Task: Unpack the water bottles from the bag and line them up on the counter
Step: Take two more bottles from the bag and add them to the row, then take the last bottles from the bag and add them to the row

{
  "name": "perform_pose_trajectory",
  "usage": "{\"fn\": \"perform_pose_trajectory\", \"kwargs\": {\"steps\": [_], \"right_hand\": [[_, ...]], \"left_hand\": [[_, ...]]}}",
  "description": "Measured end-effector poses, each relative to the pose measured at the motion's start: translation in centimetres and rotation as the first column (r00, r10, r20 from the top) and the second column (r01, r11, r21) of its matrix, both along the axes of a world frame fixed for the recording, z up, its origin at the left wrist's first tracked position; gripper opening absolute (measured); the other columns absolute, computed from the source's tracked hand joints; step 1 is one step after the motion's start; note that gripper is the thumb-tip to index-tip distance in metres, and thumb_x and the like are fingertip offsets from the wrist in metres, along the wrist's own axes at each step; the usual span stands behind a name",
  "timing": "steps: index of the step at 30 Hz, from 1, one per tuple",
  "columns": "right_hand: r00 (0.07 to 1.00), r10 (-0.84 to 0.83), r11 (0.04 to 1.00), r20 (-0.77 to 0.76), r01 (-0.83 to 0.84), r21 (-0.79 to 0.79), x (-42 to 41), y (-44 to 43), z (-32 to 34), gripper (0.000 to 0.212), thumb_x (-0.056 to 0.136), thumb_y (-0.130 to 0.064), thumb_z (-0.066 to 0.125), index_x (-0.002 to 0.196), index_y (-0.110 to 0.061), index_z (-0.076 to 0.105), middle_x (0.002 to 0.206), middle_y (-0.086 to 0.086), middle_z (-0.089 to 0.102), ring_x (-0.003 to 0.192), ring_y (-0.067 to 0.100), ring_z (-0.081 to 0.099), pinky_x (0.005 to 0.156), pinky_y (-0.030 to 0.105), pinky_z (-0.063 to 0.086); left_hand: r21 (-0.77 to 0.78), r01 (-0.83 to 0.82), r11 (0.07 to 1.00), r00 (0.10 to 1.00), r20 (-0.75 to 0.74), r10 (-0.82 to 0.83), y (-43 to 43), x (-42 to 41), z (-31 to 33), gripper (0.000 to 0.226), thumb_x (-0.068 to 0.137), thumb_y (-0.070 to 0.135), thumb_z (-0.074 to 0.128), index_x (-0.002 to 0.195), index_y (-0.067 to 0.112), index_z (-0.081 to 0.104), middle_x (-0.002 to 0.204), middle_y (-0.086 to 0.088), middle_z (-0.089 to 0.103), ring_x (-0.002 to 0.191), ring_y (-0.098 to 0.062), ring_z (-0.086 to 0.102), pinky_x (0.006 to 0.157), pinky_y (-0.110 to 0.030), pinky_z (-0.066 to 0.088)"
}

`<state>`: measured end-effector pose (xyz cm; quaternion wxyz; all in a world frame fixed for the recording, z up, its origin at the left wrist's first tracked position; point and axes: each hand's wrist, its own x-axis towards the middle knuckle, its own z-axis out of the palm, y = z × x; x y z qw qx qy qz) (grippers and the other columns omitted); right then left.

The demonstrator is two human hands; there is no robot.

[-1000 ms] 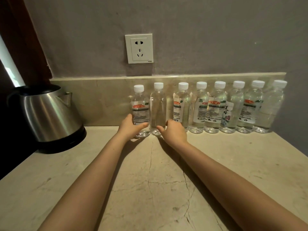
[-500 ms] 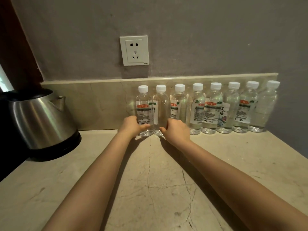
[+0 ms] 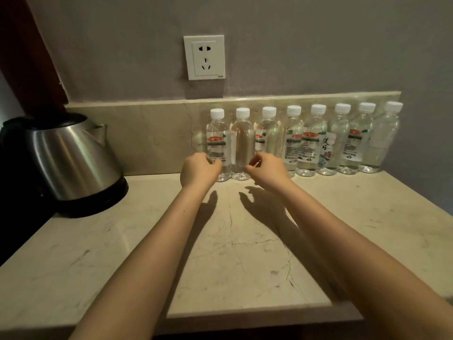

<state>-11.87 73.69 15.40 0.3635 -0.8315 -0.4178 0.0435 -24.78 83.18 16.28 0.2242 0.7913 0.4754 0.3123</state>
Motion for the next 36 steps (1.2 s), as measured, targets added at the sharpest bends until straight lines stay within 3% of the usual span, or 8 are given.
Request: {"fn": "perform_pose_trajectory", "kwargs": {"steps": [3,8,15,22,26,36], "right_hand": [[1.0,-0.005,0.998,0.017,0.004,0.057,-0.6,-2.5,0.4,0.012,0.085,-0.033,0.061,0.092,-0.024,0.058,0.093,0.0,0.068,0.084,0.021,0.066,0.078,0.04,0.056],[0.997,-0.066,0.988,-0.051,0.072,0.134,-0.2,-8.1,0.9,0.017,0.085,-0.034,0.064,0.097,-0.021,0.061,0.086,0.0,0.067,0.081,0.021,0.066,0.079,0.042,0.055],[0.982,-0.189,0.968,-0.016,0.189,0.167,2.7,-19.8,1.1,0.021,0.084,-0.033,0.063,0.1,-0.02,0.063,0.085,-0.002,0.066,0.086,0.021,0.064,0.081,0.038,0.052],[0.93,-0.364,0.911,-0.046,0.366,0.19,10.6,-40.4,0.1,0.024,0.086,-0.031,0.064,0.105,-0.016,0.063,0.089,-0.001,0.063,0.087,0.018,0.059,0.079,0.033,0.048],[0.865,-0.495,0.846,-0.083,0.501,0.18,15.2,-52.6,-1.5,0.024,0.084,-0.033,0.064,0.102,-0.018,0.064,0.089,-0.001,0.065,0.086,0.02,0.063,0.08,0.033,0.049],[0.678,-0.714,0.68,-0.177,0.731,0.056,25.8,-75.3,-7.4,0.023,0.086,-0.032,0.063,0.104,-0.017,0.061,0.082,-0.005,0.062,0.089,0.018,0.061,0.082,0.034,0.049]], "left_hand": [[-0.006,0.118,0.993,0.982,0.152,-0.115,-2.0,-0.1,0.8,0.022,0.088,0.03,0.054,0.087,0.014,0.069,0.084,-0.001,0.066,0.078,-0.02,0.058,0.049,-0.022,0.037],[-0.007,0.331,0.943,0.907,0.278,-0.317,-6.2,1.1,0.7,0.017,0.09,0.025,0.056,0.095,0.014,0.068,0.085,0.003,0.063,0.079,-0.014,0.056,0.07,-0.023,0.039],[0.05,0.475,0.878,0.836,0.284,-0.469,-16.2,6.5,0.7,0.02,0.088,0.025,0.058,0.097,0.011,0.069,0.086,0.0,0.065,0.083,-0.017,0.06,0.076,-0.027,0.046],[0.111,0.626,0.772,0.723,0.29,-0.627,-34.5,16.8,-0.3,0.02,0.088,0.02,0.059,0.101,0.008,0.069,0.093,0.0,0.065,0.085,-0.012,0.058,0.075,-0.022,0.04],[0.153,0.717,0.68,0.633,0.267,-0.727,-45.5,22.9,-1.7,0.019,0.086,0.016,0.061,0.101,0.007,0.069,0.1,-0.008,0.069,0.092,-0.02,0.064,0.082,-0.026,0.046],[-0.043,0.918,0.394,0.396,0.06,-0.916,-66.9,39.2,-7.3,0.029,0.09,0.022,0.058,0.113,0.006,0.064,0.113,-0.008,0.065,0.101,-0.021,0.06,0.086,-0.028,0.045]]}}
